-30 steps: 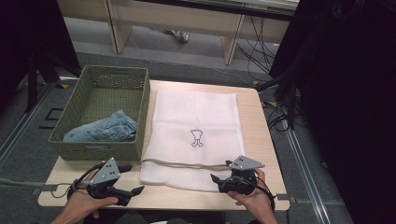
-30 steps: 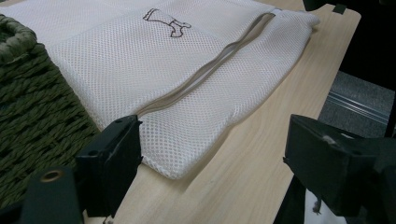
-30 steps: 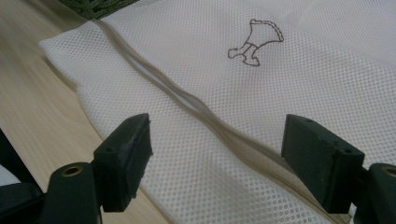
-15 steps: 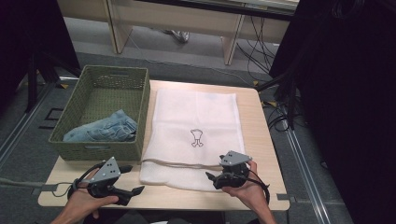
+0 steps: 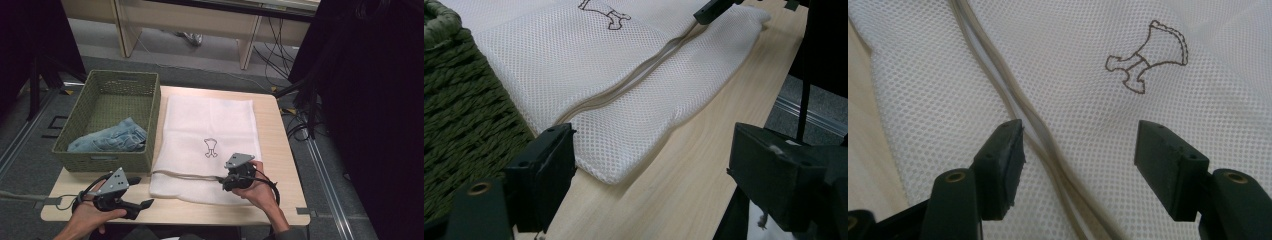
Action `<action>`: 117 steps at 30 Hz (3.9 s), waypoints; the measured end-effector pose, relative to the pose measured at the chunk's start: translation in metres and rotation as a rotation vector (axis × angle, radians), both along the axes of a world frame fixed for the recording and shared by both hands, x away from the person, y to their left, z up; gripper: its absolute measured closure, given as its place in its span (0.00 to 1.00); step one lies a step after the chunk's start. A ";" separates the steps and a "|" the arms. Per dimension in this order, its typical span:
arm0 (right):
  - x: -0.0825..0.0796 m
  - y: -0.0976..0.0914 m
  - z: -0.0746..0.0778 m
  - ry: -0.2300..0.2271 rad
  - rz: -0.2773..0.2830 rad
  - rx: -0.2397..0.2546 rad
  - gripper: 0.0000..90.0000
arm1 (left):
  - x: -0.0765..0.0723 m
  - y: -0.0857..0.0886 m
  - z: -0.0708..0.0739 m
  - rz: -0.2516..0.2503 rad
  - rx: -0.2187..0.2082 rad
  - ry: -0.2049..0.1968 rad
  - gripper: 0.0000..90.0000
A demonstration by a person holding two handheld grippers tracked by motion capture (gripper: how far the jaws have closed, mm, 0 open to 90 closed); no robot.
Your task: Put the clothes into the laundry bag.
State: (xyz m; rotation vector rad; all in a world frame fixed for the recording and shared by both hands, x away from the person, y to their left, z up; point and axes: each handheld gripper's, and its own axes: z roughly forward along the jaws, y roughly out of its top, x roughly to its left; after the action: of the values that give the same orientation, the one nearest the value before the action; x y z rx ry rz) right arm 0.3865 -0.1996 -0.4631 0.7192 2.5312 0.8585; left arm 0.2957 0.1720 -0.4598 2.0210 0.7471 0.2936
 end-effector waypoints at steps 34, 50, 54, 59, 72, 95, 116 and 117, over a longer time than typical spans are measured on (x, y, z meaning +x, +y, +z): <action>0.031 0.038 -0.024 0.080 0.201 -0.221 0.71 | 0.008 -0.002 -0.002 -0.019 0.006 0.012 0.20; 0.032 0.055 -0.022 0.129 0.281 -0.293 0.97 | 0.008 -0.001 0.000 -0.019 0.024 0.002 0.21; 0.033 0.056 -0.016 0.077 0.241 -0.284 0.98 | 0.006 0.001 0.000 -0.002 0.014 0.011 0.21; 0.036 0.051 0.000 0.014 0.202 -0.246 0.98 | 0.006 0.004 0.003 0.023 0.012 0.005 0.21; 0.051 0.040 0.043 -0.073 0.135 -0.156 0.98 | 0.011 0.026 0.029 0.109 0.029 -0.083 0.21; 0.074 0.031 0.078 -0.171 0.071 -0.089 0.98 | 0.048 0.055 0.073 0.265 0.076 -0.119 0.18; 0.074 0.034 0.084 -0.154 0.080 -0.057 0.97 | 0.141 0.060 0.070 0.160 0.300 0.089 0.17; 0.074 0.036 0.083 -0.155 0.099 -0.068 0.97 | 0.147 0.059 0.068 0.114 0.344 0.114 0.18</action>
State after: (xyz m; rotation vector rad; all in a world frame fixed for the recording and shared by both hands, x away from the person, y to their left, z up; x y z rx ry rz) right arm 0.4602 -0.1641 -0.3803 0.4904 2.4606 0.8226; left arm 0.4423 0.2311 -0.3922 2.3378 0.9357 0.3970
